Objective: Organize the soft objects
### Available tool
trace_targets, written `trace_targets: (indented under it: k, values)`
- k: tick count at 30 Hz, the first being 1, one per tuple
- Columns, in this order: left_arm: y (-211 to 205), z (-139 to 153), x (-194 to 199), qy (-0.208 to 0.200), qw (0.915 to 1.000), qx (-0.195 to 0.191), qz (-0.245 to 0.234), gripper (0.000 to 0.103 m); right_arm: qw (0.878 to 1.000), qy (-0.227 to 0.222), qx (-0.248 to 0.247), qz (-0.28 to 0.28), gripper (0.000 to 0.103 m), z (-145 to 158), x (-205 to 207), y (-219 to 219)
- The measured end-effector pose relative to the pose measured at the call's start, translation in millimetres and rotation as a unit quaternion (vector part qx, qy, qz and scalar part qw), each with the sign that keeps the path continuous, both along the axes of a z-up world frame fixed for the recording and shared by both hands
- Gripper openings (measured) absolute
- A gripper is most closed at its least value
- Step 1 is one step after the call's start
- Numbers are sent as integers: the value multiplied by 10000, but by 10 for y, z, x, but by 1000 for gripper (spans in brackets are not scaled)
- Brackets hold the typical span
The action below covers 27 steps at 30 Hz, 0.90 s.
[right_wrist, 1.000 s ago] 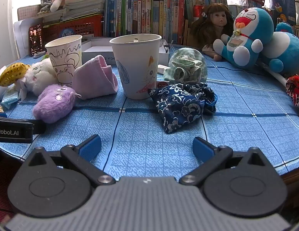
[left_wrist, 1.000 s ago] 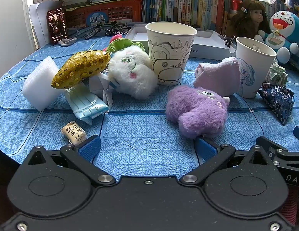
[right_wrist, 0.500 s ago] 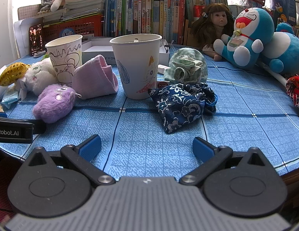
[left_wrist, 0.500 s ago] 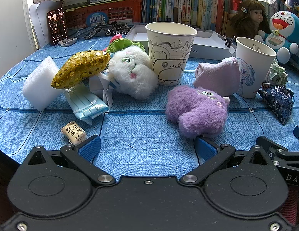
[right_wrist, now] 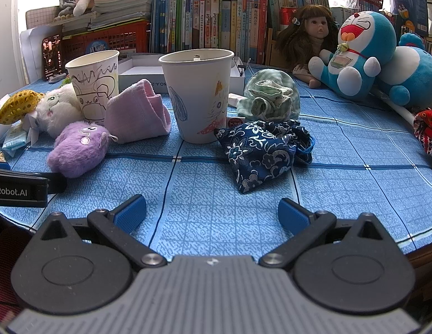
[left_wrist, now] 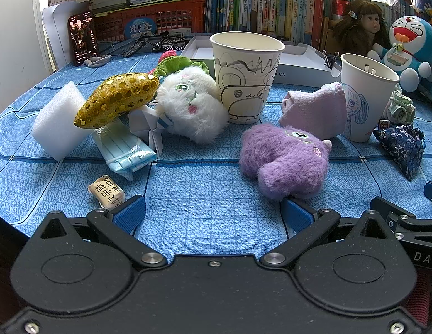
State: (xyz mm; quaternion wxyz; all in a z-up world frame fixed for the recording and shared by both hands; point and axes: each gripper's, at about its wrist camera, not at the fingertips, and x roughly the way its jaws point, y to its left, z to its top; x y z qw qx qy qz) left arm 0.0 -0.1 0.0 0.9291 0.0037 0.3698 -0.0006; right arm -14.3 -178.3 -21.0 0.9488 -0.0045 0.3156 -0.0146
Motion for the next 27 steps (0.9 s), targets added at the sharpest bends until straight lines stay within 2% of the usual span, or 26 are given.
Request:
trace_targets:
  k: [19,27]
  values:
    - [0,0,-1,-12,10000,4,-2,103,10000,1,5,7,103,-3,-4,-4]
    - [26,6,-19,-42,9999,10,-149,103,10000,-55,29,11,103,-13,-8,1]
